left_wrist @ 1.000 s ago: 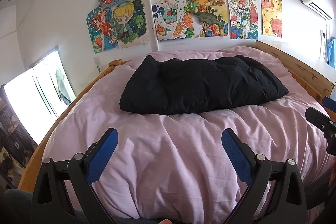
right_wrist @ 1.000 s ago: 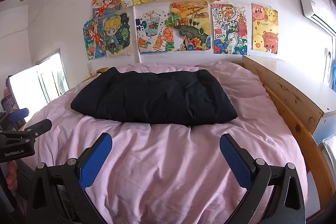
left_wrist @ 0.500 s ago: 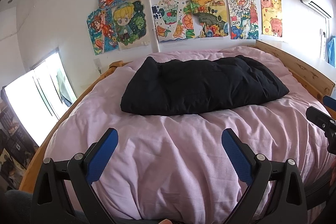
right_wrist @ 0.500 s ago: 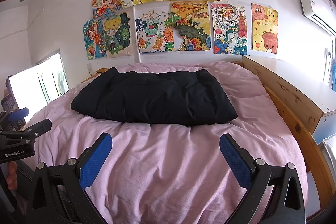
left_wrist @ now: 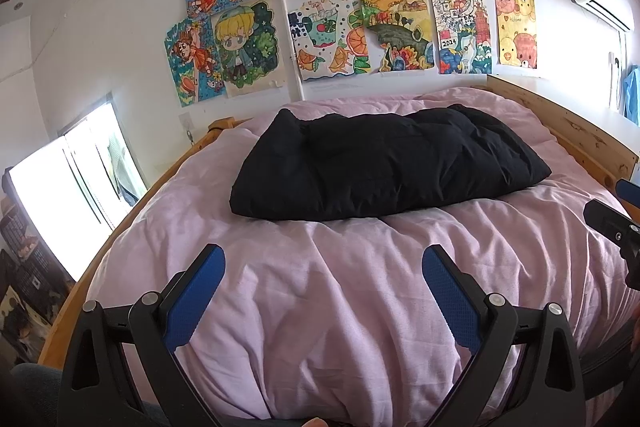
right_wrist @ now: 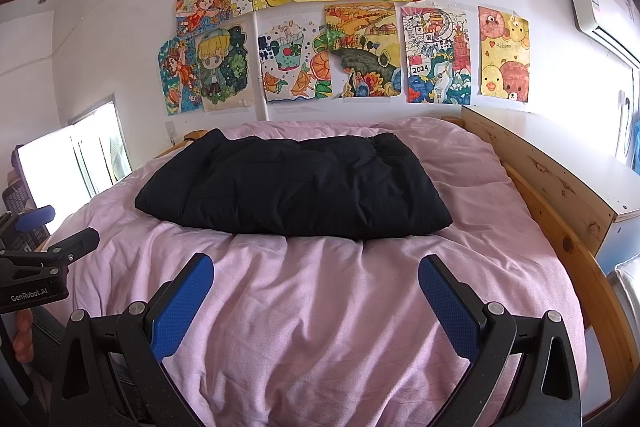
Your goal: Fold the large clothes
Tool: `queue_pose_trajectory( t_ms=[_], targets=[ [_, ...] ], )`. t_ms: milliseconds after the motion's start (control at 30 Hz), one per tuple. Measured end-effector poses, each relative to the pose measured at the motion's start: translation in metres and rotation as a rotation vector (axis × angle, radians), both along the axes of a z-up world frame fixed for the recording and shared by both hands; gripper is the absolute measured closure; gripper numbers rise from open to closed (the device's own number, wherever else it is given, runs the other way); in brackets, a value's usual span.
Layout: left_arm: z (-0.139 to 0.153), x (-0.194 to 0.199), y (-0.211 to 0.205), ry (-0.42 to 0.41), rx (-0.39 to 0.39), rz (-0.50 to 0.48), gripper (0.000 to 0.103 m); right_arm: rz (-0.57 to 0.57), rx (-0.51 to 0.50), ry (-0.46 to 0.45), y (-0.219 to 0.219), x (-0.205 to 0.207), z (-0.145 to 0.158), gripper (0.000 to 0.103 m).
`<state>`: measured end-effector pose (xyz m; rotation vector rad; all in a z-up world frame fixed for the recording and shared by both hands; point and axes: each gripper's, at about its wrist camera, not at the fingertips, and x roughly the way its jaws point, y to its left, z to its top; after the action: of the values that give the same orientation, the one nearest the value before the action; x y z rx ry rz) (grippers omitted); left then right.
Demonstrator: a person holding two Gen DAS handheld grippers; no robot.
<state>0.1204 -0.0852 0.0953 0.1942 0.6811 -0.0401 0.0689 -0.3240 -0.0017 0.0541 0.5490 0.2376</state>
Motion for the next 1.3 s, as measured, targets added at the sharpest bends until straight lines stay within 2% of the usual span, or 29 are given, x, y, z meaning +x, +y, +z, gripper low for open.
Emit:
queue_pose_trajectory(
  t_ms=[1100,1300],
  targets=[
    [-0.001,0.0005,0.0005,-0.002,0.003,-0.007,0.006,0.0,0.0,-0.001,-0.0003,-0.0003,-0.0006,0.0],
    [0.0017,0.0015,0.0053,0.008,-0.042,-0.021,0.006,0.0,0.0,-0.001,-0.0004,-0.0003,-0.0008,0.0]
  ],
)
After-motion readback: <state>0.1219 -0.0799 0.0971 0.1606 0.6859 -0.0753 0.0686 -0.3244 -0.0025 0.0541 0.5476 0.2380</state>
